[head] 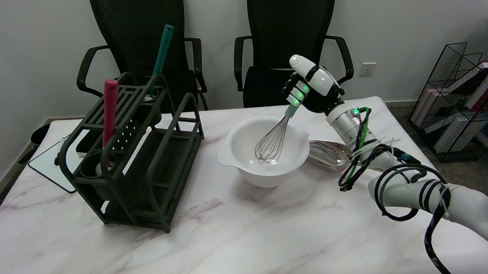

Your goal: Place the whisk into the mixing bowl.

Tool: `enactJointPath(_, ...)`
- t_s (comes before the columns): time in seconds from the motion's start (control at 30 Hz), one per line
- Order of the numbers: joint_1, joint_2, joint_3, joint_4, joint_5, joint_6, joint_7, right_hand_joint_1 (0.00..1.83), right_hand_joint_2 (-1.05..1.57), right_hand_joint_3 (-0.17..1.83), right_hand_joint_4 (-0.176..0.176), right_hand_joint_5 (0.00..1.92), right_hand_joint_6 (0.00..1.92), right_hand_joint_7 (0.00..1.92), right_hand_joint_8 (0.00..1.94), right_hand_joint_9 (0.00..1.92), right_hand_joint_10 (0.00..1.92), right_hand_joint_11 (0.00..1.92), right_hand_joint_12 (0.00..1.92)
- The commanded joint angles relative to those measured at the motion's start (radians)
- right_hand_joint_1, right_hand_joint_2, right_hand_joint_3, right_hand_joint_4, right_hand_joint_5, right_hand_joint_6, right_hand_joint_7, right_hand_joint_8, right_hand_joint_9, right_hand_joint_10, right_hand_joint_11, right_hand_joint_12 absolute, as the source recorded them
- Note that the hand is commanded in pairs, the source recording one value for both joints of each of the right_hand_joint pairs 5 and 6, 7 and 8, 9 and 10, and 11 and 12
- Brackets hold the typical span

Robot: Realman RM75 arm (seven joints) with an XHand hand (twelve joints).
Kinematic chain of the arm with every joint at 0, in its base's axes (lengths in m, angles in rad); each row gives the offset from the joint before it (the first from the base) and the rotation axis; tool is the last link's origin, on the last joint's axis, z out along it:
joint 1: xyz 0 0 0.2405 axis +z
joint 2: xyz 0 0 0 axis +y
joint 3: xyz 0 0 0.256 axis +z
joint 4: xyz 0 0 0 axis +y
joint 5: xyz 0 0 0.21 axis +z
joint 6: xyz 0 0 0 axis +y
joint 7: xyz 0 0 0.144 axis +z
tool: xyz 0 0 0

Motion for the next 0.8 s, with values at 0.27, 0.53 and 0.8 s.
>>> enactJointPath(0.27,-0.052,-0.036,0.024,0.044,-0.003,-0.003,-0.013,1.01,1.23,0.57,0.0,1.92,1.92,1.75,1.75,1.62,1.62,1.42,1.42)
enactJointPath(0.53,-0.066,-0.044,0.024,0.05,0.022,0.005,-0.023,1.06,0.48,1.07,0.0,1.56,1.56,1.5,1.5,1.38,1.38,1.01,1.01)
enactJointPath(0.8,-0.075,-0.045,0.025,0.051,0.045,0.038,-0.023,1.19,-0.03,1.25,0.0,0.84,0.84,1.11,1.11,0.77,0.77,0.59,0.59)
